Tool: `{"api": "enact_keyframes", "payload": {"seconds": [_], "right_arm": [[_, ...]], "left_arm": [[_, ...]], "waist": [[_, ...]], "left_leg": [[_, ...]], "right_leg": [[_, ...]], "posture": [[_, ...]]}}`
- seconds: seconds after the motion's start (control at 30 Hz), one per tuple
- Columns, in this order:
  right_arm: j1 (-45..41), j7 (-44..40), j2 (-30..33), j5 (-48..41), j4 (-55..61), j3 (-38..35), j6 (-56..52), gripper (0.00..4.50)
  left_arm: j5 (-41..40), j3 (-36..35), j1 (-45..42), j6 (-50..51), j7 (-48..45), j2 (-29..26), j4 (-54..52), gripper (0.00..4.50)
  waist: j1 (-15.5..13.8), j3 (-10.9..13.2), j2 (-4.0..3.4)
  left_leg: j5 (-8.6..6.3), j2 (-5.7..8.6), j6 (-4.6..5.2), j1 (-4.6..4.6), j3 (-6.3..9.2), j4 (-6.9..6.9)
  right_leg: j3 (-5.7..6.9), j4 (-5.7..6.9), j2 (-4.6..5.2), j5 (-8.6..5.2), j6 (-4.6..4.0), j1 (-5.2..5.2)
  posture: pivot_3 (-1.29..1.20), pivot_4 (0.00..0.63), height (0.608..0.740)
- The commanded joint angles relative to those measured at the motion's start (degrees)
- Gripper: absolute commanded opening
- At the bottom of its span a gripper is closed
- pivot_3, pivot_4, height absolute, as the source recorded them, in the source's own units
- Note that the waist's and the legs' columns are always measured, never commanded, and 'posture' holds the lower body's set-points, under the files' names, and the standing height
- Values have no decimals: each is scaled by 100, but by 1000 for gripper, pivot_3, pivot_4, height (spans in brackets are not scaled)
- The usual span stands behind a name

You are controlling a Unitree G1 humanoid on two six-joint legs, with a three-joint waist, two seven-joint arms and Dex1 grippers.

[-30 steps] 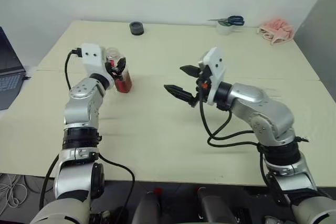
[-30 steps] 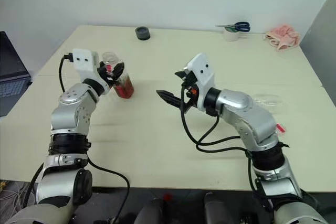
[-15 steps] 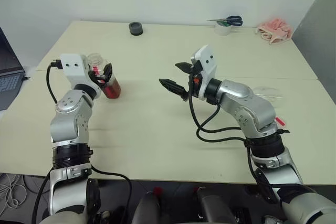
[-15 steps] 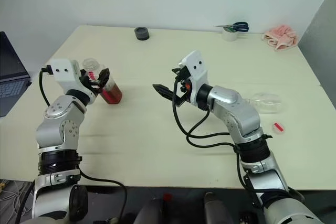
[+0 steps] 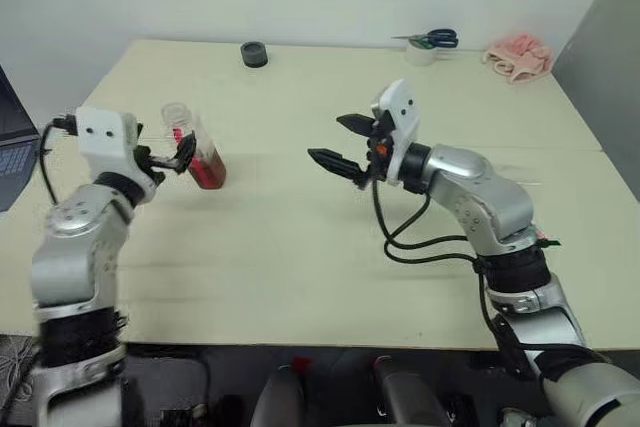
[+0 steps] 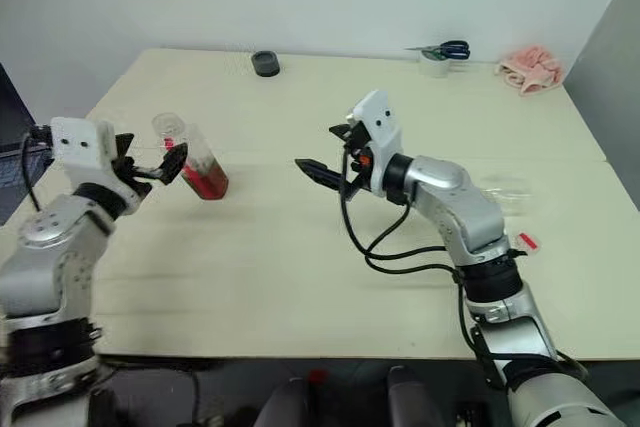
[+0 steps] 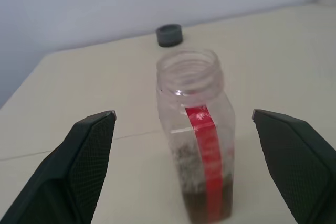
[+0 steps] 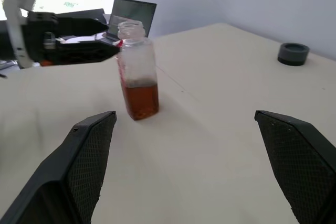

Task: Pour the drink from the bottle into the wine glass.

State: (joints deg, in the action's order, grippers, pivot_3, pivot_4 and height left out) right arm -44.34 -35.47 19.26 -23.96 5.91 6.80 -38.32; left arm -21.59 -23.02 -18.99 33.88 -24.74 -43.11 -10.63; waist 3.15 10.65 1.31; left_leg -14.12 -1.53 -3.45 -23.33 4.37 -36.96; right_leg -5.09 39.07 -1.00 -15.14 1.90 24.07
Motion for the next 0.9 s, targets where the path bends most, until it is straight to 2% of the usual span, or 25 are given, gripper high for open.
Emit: {"api": "enact_keyframes", "payload": {"seconds": [0.03,0.17,0.27,0.43,0.53,0.63,0.73,0.9], "right_arm": [[93,-55,156,-186,280,-346,-139,4500],[312,258,202,-657,316,-1074,-694,4500],[567,803,138,-839,302,-1690,-945,4500],[1418,1510,-129,-867,664,-2331,-802,4500],[1868,1840,-485,-1132,996,-2677,-699,4500],[2290,2127,-781,-1478,1309,-2946,-837,4500],[2546,2314,-950,-1741,1383,-3037,-928,4500],[2520,2665,-1410,-2235,996,-3195,-937,4500]], "left_arm": [[-471,-338,-113,44,-752,-494,-404,4468],[-1481,-276,-370,319,-1862,-781,-617,4468],[-2014,55,-463,569,-2450,-759,-724,4468],[-1631,1283,-594,142,-3055,-320,-328,4468],[-1377,1659,-930,-326,-3077,278,159,4468],[-1271,1802,-1209,-675,-3351,573,702,4468],[-1229,1887,-1411,-800,-3627,619,1027,4468],[-1190,2006,-1185,-702,-3947,405,624,4468]], "waist": [[-12,0,0],[-17,1,-1],[-13,0,-1],[-5,1,-2],[4,2,-3],[41,2,-4],[66,2,-4],[133,2,-4]], "left_leg": [[0,2,0,1,3,-1],[2,4,-2,8,0,-6],[4,4,-2,11,-8,-9],[3,0,-1,43,-10,5],[3,-4,-1,39,-10,1],[4,-8,-1,41,-21,1],[4,-15,0,45,-21,1],[4,-17,0,46,-23,2]], "right_leg": [[3,0,-2,0,0,-2],[0,-2,-19,-2,2,-13],[-8,-1,-19,-2,3,-14],[-17,-3,-31,-3,3,-42],[-22,-1,-39,-3,2,-40],[-42,0,-49,-2,2,-35],[-43,2,-58,-3,3,-36],[-47,2,-61,-8,12,-36]], "posture": [[0,150,740],[0,150,740],[0,150,740],[0,150,740],[0,150,740],[0,150,740],[0,150,740],[0,150,740]]}}
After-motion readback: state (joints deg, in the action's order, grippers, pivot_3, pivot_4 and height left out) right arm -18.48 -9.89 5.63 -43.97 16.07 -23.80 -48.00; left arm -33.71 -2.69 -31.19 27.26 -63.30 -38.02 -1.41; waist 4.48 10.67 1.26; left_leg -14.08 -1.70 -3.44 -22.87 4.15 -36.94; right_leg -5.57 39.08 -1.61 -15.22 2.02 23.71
